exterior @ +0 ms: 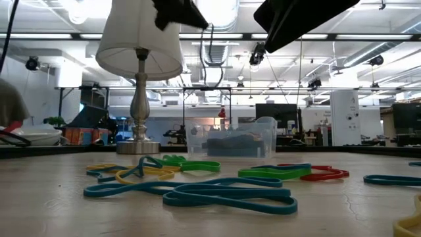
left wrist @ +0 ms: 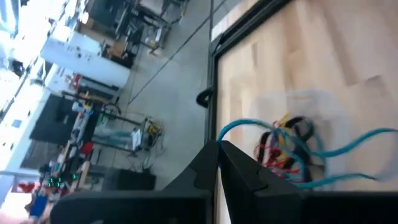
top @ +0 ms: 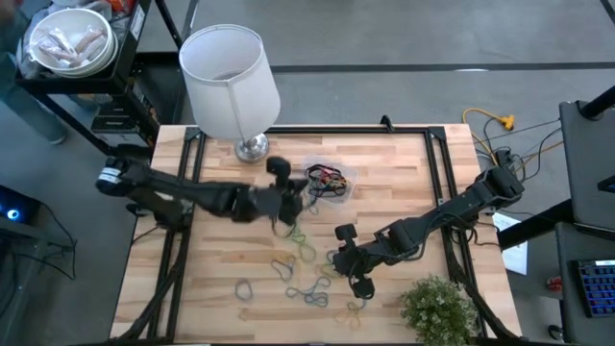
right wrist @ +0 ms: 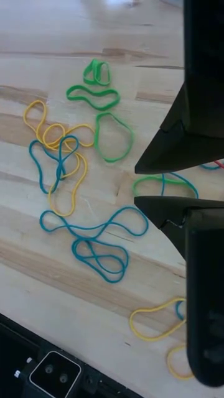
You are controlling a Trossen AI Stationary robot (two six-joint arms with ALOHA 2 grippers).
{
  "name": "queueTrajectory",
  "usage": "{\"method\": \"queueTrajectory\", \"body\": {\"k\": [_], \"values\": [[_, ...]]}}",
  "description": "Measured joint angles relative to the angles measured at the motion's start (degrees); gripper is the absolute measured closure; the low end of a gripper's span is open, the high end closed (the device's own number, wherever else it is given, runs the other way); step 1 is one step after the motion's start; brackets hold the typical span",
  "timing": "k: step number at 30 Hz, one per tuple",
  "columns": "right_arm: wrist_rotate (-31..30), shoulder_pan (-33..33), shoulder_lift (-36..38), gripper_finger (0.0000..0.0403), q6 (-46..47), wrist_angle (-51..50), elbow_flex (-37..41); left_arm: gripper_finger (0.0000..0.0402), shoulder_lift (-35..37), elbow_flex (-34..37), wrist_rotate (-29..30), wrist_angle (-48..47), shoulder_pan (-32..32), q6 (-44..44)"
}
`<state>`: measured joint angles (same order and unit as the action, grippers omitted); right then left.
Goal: Pick and place rubber bands into bin
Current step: Put the blue rubber bands into the bin
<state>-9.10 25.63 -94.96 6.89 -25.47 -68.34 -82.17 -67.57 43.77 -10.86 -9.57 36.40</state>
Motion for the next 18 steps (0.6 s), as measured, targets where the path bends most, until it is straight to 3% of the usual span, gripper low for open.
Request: {"method": "queueTrajectory", "body": {"k": [8, 18], "values": [[0.04, 0.0, 0.0, 0.0339, -0.54, 0.02, 0.0, 0.0401, -4.61, 0.21, -11.21, 6.24, 11.73, 0.39], [0.07, 0.0, 0.02, 0.0342, -0.5, 0.06, 0.5, 0.0402, -11.75, -0.31, -18.91, 7.33, 18.78, -0.62]]}}
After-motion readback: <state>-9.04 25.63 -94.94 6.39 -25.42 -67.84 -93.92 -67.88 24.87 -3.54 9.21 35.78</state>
